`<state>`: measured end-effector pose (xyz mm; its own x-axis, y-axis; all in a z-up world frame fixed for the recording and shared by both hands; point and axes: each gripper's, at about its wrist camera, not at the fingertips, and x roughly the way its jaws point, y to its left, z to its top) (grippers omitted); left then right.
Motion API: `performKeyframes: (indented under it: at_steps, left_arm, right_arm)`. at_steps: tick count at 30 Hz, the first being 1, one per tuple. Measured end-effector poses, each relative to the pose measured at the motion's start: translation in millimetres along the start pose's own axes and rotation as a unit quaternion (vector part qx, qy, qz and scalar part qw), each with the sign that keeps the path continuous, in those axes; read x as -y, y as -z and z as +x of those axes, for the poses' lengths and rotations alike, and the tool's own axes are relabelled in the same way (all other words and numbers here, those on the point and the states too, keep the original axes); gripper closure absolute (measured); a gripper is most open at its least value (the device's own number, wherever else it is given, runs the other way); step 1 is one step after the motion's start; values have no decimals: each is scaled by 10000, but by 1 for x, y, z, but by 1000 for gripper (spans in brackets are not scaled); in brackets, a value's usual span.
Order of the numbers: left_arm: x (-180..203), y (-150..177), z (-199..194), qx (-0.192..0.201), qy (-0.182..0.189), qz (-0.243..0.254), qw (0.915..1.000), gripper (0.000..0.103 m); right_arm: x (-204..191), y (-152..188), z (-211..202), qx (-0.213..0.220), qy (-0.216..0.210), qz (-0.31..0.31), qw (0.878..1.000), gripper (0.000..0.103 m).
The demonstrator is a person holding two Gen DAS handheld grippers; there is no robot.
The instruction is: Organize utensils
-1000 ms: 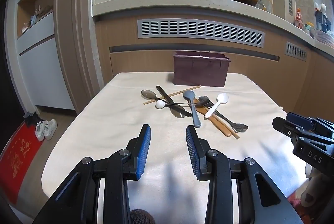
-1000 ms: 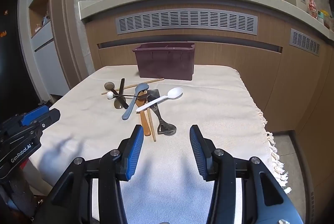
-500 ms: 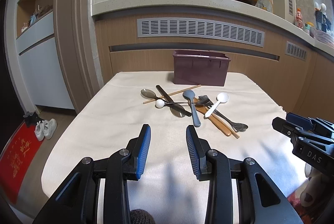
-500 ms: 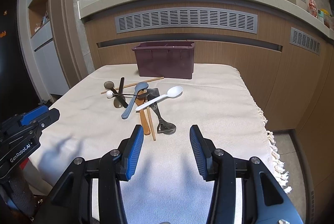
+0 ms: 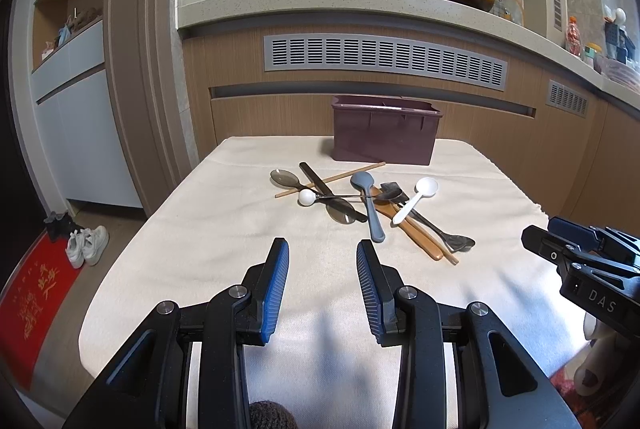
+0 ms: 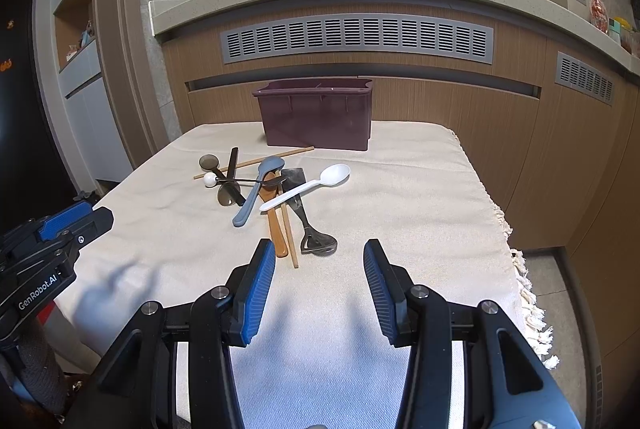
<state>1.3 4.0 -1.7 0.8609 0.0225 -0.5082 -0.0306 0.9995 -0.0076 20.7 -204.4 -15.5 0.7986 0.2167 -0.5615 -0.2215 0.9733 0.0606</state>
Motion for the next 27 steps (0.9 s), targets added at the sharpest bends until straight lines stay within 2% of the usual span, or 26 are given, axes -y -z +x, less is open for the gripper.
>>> performKeyframes:
  at_steps: [27]
  left_arm:
    - [-1, 0, -1, -10, 4, -14, 10000, 67]
  right_arm:
    - [0, 1, 1, -24, -1, 4, 10000, 59]
